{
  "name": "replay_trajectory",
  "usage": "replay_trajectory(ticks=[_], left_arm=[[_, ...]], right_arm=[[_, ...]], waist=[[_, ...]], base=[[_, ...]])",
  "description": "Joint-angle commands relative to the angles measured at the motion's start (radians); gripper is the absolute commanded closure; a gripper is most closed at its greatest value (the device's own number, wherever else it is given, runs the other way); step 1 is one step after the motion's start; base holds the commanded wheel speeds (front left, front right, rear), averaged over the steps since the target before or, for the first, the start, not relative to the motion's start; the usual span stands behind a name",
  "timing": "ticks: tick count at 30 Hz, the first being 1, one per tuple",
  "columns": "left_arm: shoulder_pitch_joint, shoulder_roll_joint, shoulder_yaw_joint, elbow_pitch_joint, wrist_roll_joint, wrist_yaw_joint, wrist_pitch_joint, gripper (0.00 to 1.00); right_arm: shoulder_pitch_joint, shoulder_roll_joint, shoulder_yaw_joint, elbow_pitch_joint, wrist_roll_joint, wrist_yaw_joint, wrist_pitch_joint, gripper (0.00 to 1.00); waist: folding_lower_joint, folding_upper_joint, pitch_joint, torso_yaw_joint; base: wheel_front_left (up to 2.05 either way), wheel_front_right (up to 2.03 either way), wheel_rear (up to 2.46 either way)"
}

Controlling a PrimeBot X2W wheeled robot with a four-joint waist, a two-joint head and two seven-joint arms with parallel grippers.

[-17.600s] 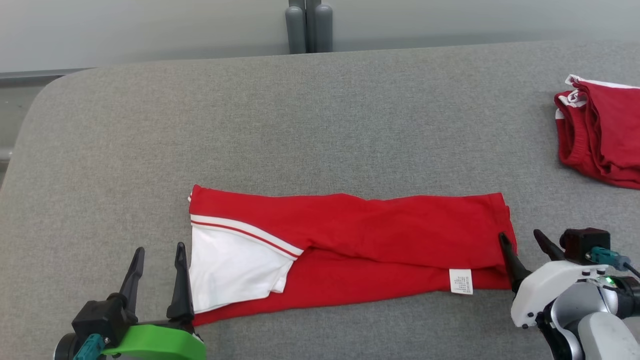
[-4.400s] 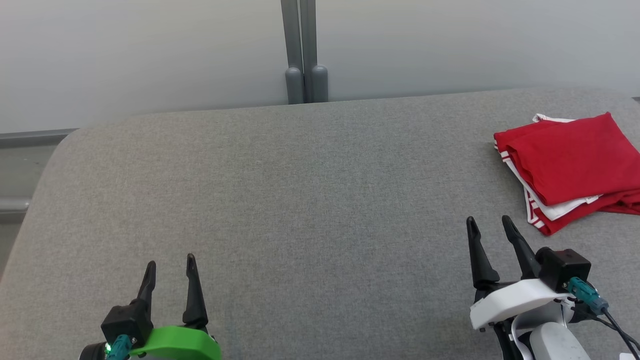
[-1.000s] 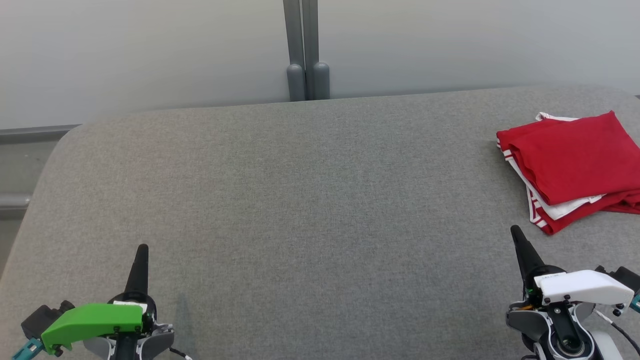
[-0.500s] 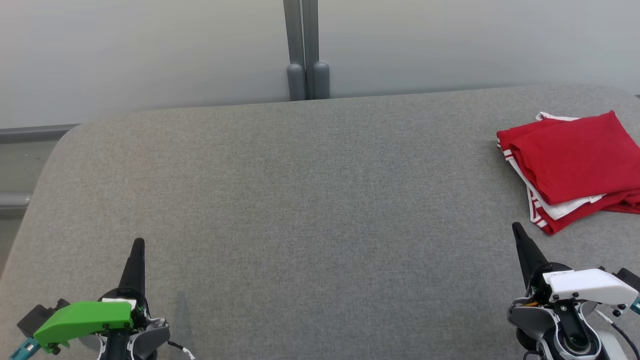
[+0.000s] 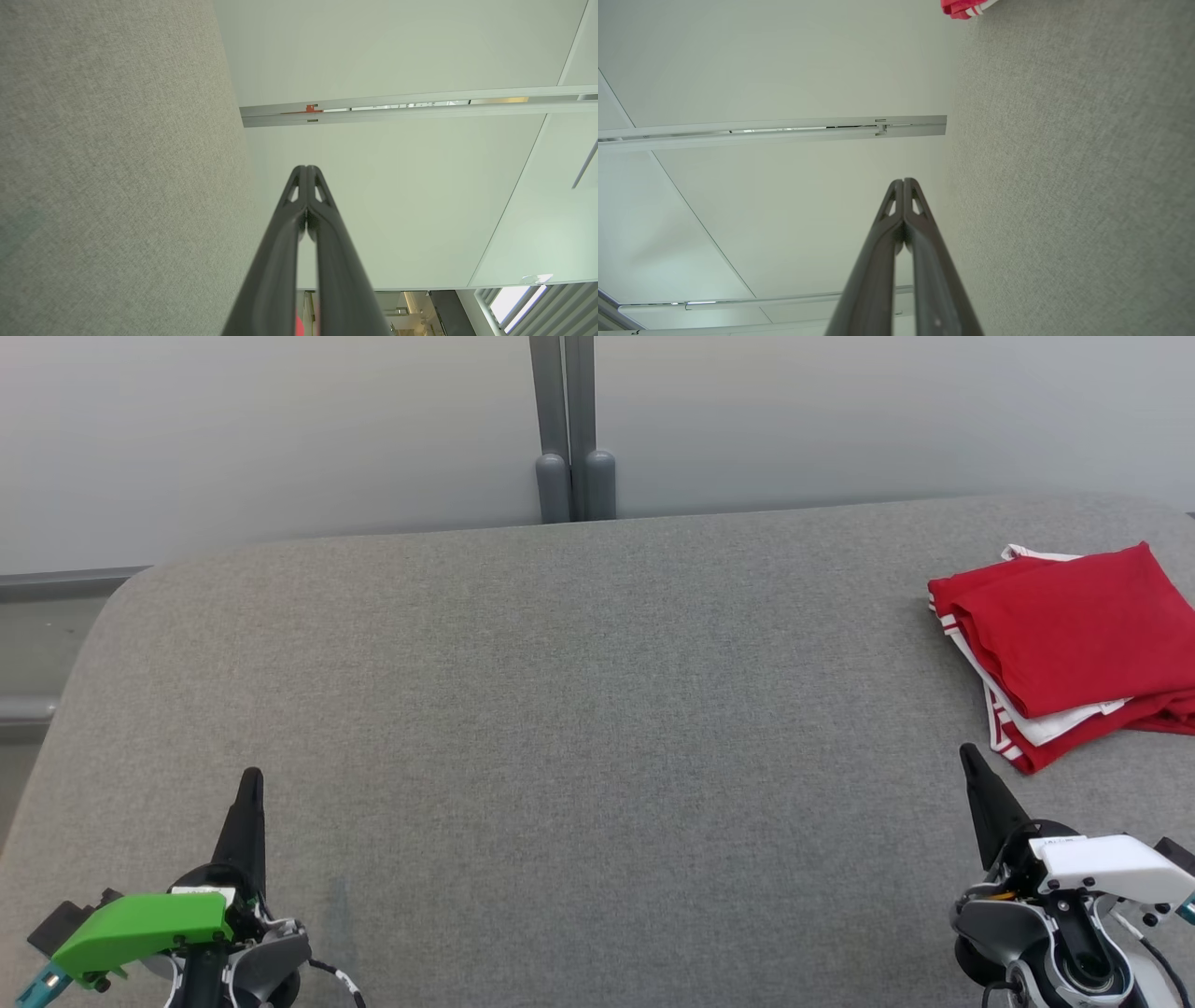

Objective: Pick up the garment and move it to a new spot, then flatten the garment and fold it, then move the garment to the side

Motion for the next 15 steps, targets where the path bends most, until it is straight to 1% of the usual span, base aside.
replay_trajectory(ticks=[1,15], left_arm=[[-0.016,0.006,0.007,-0.004,-0.021,-0.010,0.006,1.00],[-0.016,0.006,0.008,-0.004,-0.027,-0.010,0.010,1.00]], right_arm=[[-0.009,-0.004,-0.004,-0.007,0.020,0.001,0.008,1.00],[-0.009,-0.004,-0.005,-0.007,0.029,0.001,0.009,1.00]], waist=[[0.0000,0.0000,0.000,0.000],[0.0000,0.0000,0.000,0.000]], base=[[0.00,0.00,0.00],[0.00,0.00,0.00]])
